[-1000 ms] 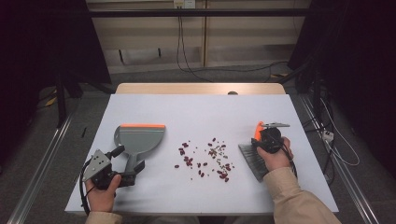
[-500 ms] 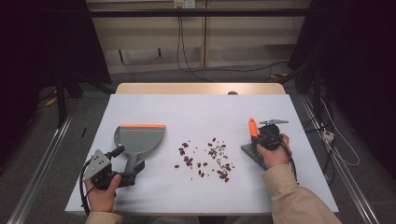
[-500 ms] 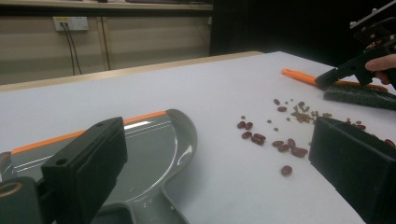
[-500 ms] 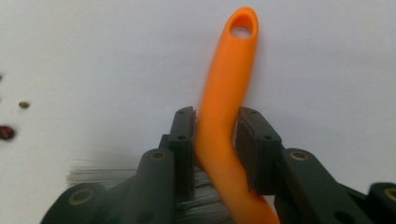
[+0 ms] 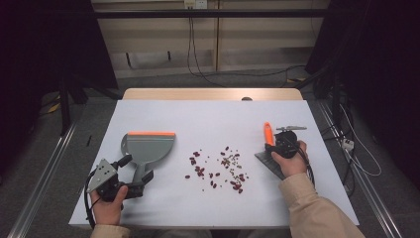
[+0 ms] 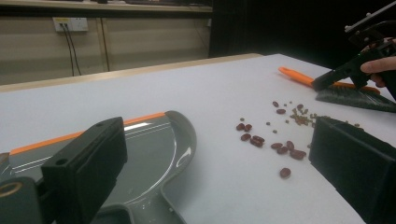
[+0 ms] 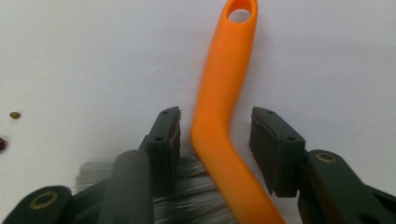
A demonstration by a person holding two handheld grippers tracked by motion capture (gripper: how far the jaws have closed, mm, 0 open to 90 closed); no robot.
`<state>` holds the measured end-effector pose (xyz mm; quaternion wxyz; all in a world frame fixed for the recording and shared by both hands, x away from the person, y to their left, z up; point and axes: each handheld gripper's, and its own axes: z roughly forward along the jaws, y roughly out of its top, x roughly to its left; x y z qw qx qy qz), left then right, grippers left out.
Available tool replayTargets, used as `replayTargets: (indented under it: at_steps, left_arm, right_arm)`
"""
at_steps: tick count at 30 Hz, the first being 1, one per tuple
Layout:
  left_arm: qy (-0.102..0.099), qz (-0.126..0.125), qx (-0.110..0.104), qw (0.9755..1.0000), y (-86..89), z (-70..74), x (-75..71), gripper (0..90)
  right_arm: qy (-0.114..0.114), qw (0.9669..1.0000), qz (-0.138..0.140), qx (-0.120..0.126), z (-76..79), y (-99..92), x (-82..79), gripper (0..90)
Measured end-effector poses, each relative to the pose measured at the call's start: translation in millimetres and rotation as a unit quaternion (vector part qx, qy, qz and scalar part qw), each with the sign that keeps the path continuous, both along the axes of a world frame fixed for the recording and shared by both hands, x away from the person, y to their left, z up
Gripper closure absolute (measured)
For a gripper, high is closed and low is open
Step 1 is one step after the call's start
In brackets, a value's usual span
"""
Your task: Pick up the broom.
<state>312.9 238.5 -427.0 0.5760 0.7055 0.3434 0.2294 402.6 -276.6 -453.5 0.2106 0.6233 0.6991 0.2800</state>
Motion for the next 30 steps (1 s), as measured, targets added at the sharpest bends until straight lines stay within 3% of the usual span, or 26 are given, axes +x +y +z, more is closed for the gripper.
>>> replayTargets:
  at_steps: [4,7,12,18,23,30]
  left_arm:
    - [-0.001,0.0,0.0,1.0,-0.1,0.4,-0.2,4.2]
    - [-0.001,0.0,0.001,1.0,-0.6,0.7,-0.4,4.2]
    - [-0.002,0.0,0.002,1.0,-0.7,0.8,-1.0,4.2]
    - [-0.002,-0.002,0.004,1.0,-2.6,0.8,-0.5,4.2]
    - [-0.001,-0.004,0.005,1.0,-4.0,0.4,-0.2,4.3]
    - [-0.002,-0.003,0.005,1.0,-3.2,0.4,0.4,4.4]
  right_arm:
    - [0.002,0.9994,-0.034,0.0,-0.4,4.2,0.8,58.6]
    - [0.005,0.9992,-0.04,-0.004,0.1,5.2,2.1,61.2]
    - [0.004,0.9993,-0.037,0.006,-0.7,1.3,1.7,67.0]
    - [0.014,0.9994,-0.032,0.004,0.5,0.1,5.1,67.5]
    - [0.036,0.9987,-0.036,-0.004,4.0,3.1,9.4,67.7]
    - [0.041,0.9983,-0.041,0.002,4.6,2.2,10.7,67.8]
